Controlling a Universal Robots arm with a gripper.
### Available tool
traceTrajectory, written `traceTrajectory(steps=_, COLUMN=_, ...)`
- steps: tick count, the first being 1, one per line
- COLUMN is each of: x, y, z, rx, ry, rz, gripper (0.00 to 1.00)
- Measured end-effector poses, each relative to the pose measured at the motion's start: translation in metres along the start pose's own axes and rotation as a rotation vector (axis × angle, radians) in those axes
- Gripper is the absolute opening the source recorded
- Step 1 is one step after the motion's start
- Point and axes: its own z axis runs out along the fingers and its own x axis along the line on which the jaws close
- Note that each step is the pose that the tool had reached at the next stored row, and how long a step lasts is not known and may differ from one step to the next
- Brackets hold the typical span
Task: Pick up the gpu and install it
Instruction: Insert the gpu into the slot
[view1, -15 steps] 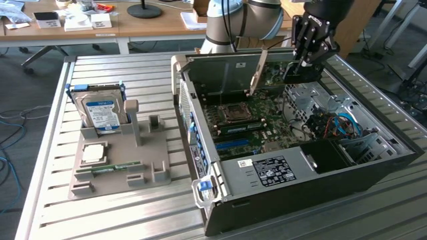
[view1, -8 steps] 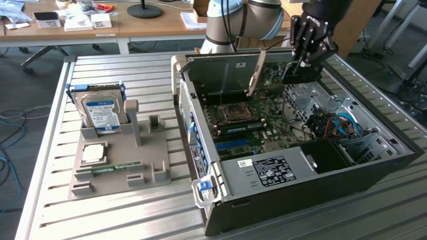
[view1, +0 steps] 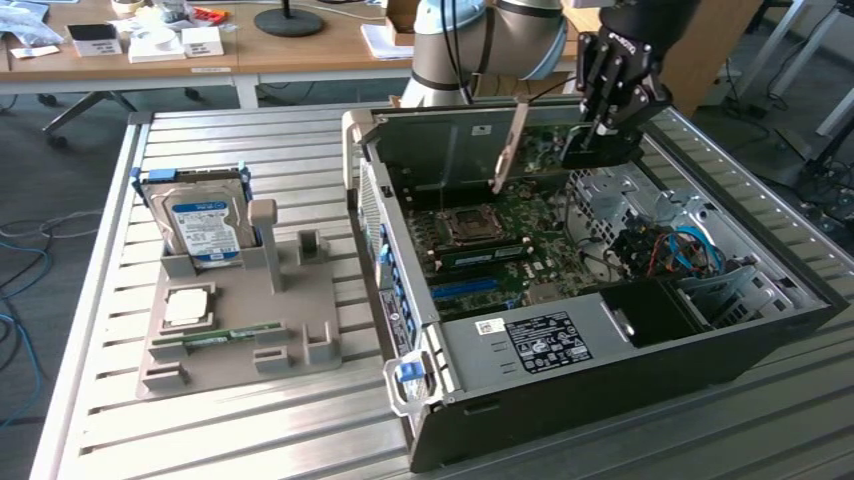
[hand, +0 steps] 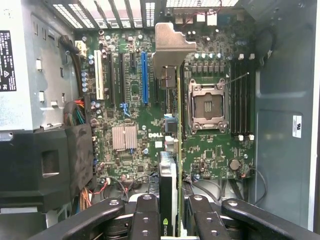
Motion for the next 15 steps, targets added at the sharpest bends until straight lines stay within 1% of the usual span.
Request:
traceTrajectory(steps=7, x=0.0001, y=0.0030, z=0.0003, rx=0.0026, ry=-0.0002, rz=-0.002, gripper=0.27)
traceTrajectory(steps=9, x=0.0002, y=0.0033, z=0.0004, rx=0.0028, ry=-0.0002, rz=-0.003, gripper=0.27)
traceTrajectory(steps=10, x=0.0004, y=0.0061, z=0.0006, rx=0.0031, ry=-0.0003, rz=-0.003, gripper=0.27)
traceTrajectory(steps=11, x=0.0004, y=0.0068, z=0.0008, rx=0.0030, ry=-0.0003, rz=-0.005, gripper=0.27)
traceTrajectory(steps=15, x=0.0004, y=0.0069, z=0.0008, rx=0.0030, ry=-0.0003, rz=-0.006, gripper=0.27)
